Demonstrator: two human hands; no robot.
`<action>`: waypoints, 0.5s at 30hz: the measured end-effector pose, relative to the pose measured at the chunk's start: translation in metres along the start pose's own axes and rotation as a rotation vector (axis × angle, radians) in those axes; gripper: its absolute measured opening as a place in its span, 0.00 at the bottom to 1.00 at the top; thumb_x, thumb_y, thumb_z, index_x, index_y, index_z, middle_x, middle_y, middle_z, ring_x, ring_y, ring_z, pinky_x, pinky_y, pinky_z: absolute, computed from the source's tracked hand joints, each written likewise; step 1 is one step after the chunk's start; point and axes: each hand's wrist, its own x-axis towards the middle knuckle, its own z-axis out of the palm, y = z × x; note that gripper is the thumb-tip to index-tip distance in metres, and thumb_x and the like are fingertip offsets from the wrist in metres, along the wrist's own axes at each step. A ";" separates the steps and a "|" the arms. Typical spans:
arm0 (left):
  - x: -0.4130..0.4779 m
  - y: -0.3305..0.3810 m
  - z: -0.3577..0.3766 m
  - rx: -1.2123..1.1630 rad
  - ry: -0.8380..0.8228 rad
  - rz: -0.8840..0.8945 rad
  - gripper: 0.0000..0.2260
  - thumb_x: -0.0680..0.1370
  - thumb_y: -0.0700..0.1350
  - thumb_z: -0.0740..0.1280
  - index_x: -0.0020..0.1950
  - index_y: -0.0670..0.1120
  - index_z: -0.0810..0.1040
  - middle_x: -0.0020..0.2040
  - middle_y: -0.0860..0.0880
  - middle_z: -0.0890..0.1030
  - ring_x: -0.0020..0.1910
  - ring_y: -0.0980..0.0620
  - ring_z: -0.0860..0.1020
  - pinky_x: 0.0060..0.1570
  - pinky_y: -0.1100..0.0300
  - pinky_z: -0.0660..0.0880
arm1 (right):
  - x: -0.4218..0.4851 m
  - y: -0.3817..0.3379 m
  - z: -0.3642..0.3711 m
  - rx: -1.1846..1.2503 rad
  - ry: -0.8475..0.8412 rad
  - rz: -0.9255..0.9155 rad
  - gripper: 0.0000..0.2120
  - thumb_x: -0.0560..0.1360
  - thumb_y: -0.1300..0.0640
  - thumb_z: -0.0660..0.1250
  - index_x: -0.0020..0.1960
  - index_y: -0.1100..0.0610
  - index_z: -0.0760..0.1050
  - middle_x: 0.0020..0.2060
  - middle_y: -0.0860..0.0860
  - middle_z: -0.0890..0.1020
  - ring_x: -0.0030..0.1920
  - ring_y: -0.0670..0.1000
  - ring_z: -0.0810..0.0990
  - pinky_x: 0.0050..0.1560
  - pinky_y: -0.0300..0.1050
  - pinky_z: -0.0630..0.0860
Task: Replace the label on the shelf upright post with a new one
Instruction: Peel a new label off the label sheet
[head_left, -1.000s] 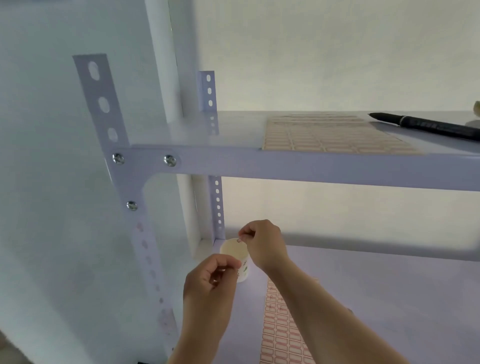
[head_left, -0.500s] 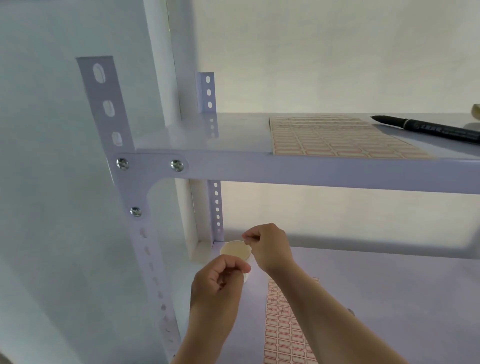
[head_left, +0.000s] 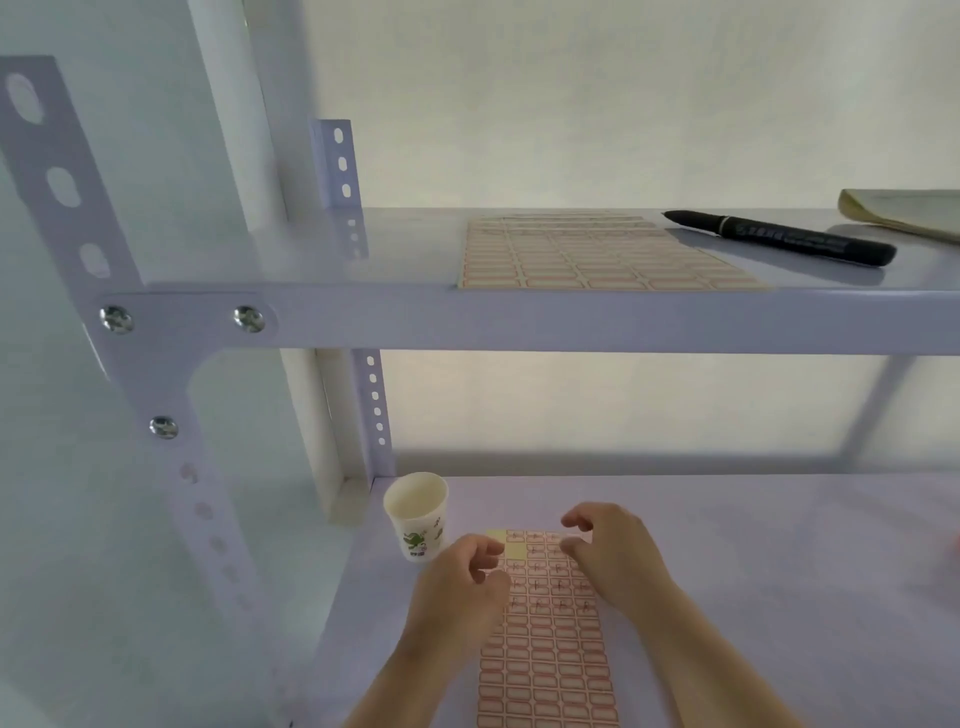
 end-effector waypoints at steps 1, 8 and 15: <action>0.002 0.000 0.005 0.038 -0.019 -0.008 0.16 0.73 0.47 0.65 0.61 0.55 0.78 0.57 0.56 0.82 0.53 0.58 0.80 0.51 0.61 0.79 | -0.001 0.003 0.003 -0.014 -0.005 0.017 0.17 0.73 0.51 0.72 0.61 0.50 0.78 0.58 0.48 0.81 0.61 0.51 0.78 0.60 0.47 0.75; 0.010 0.012 0.018 0.120 -0.026 0.027 0.24 0.76 0.43 0.64 0.73 0.49 0.68 0.55 0.55 0.79 0.46 0.59 0.79 0.35 0.72 0.71 | 0.001 0.002 0.011 0.036 0.000 0.047 0.25 0.71 0.53 0.73 0.66 0.54 0.74 0.60 0.52 0.81 0.62 0.52 0.78 0.62 0.45 0.73; 0.013 0.010 0.015 0.088 -0.014 0.014 0.24 0.77 0.42 0.64 0.73 0.51 0.68 0.54 0.55 0.74 0.47 0.61 0.76 0.42 0.69 0.73 | 0.003 0.002 0.009 0.117 0.004 0.066 0.26 0.69 0.51 0.76 0.65 0.55 0.75 0.53 0.51 0.83 0.54 0.50 0.80 0.58 0.45 0.77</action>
